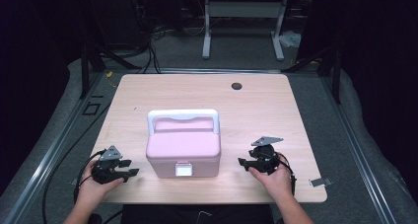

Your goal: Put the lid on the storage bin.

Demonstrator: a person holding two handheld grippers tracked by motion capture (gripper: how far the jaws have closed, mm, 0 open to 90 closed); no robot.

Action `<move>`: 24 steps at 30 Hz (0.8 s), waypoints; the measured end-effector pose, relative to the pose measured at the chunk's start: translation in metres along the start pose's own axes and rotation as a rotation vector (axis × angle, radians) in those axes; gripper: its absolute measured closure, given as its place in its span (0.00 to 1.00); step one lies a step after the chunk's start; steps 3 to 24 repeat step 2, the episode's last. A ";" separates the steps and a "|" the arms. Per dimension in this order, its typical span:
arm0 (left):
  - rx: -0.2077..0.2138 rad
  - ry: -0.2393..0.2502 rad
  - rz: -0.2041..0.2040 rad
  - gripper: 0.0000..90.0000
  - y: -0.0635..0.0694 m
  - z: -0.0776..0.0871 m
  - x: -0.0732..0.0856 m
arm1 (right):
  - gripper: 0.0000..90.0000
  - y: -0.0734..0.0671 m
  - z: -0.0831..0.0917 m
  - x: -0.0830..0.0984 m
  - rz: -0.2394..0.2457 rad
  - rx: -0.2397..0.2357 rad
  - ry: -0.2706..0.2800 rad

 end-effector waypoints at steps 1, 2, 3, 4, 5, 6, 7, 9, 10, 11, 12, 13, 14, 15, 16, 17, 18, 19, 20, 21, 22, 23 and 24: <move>0.000 0.000 0.000 0.54 0.000 0.000 0.000 | 0.48 0.000 0.000 0.000 0.000 0.000 0.000; 0.004 -0.005 -0.005 0.54 0.002 -0.001 0.000 | 0.48 0.000 0.000 0.000 0.001 -0.003 -0.002; 0.004 -0.005 -0.005 0.54 0.002 -0.001 0.000 | 0.48 0.000 0.000 0.000 0.001 -0.003 -0.002; 0.004 -0.005 -0.005 0.54 0.002 -0.001 0.000 | 0.48 0.000 0.000 0.000 0.001 -0.003 -0.002; 0.004 -0.005 -0.005 0.54 0.002 -0.001 0.000 | 0.48 0.000 0.000 0.000 0.001 -0.003 -0.002; 0.004 -0.005 -0.005 0.54 0.002 -0.001 0.000 | 0.48 0.000 0.000 0.000 0.001 -0.003 -0.002; 0.004 -0.005 -0.005 0.54 0.002 -0.001 0.000 | 0.48 0.000 0.000 0.000 0.001 -0.003 -0.002; 0.004 -0.005 -0.005 0.54 0.002 -0.001 0.000 | 0.48 0.000 0.000 0.000 0.001 -0.003 -0.002; 0.004 -0.005 -0.005 0.54 0.002 -0.001 0.000 | 0.48 0.000 0.000 0.000 0.001 -0.003 -0.002; 0.004 -0.005 -0.005 0.54 0.002 -0.001 0.000 | 0.48 0.000 0.000 0.000 0.001 -0.003 -0.002; 0.004 -0.005 -0.005 0.54 0.002 -0.001 0.000 | 0.48 0.000 0.000 0.000 0.001 -0.003 -0.002; 0.004 -0.005 -0.005 0.54 0.002 -0.001 0.000 | 0.48 0.000 0.000 0.000 0.001 -0.003 -0.002; 0.004 -0.005 -0.005 0.54 0.002 -0.001 0.000 | 0.48 0.000 0.000 0.000 0.001 -0.003 -0.002; 0.004 -0.005 -0.005 0.54 0.002 -0.001 0.000 | 0.48 0.000 0.000 0.000 0.001 -0.003 -0.002; 0.004 -0.005 -0.005 0.54 0.002 -0.001 0.000 | 0.48 0.000 0.000 0.000 0.001 -0.003 -0.002; 0.004 -0.005 -0.005 0.54 0.002 -0.001 0.000 | 0.48 0.000 0.000 0.000 0.001 -0.003 -0.002; 0.004 -0.005 -0.005 0.54 0.002 -0.001 0.000 | 0.48 0.000 0.000 0.000 0.001 -0.003 -0.002; 0.004 -0.005 -0.005 0.54 0.002 -0.001 0.000 | 0.48 0.000 0.000 0.000 0.001 -0.003 -0.002; 0.004 -0.005 -0.005 0.54 0.002 -0.001 0.000 | 0.48 0.000 0.000 0.000 0.001 -0.003 -0.002; 0.004 -0.005 -0.005 0.54 0.002 -0.001 0.000 | 0.48 0.000 0.000 0.000 0.001 -0.003 -0.002; 0.004 -0.005 -0.005 0.54 0.002 -0.001 0.000 | 0.48 0.000 0.000 0.000 0.001 -0.003 -0.002; 0.004 -0.005 -0.005 0.54 0.002 -0.001 0.000 | 0.48 0.000 0.000 0.000 0.001 -0.003 -0.002; 0.004 -0.005 -0.005 0.54 0.002 -0.001 0.000 | 0.48 0.000 0.000 0.000 0.001 -0.003 -0.002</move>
Point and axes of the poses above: each handheld gripper's, and its own axes: z roughly backward along the jaws, x roughly out of its underside, y roughly to its right, the point moved 9 cm from there along -z, roughly forward along the jaws, and after that the axes turned 6 degrees about -y, right-handed, at the moved point
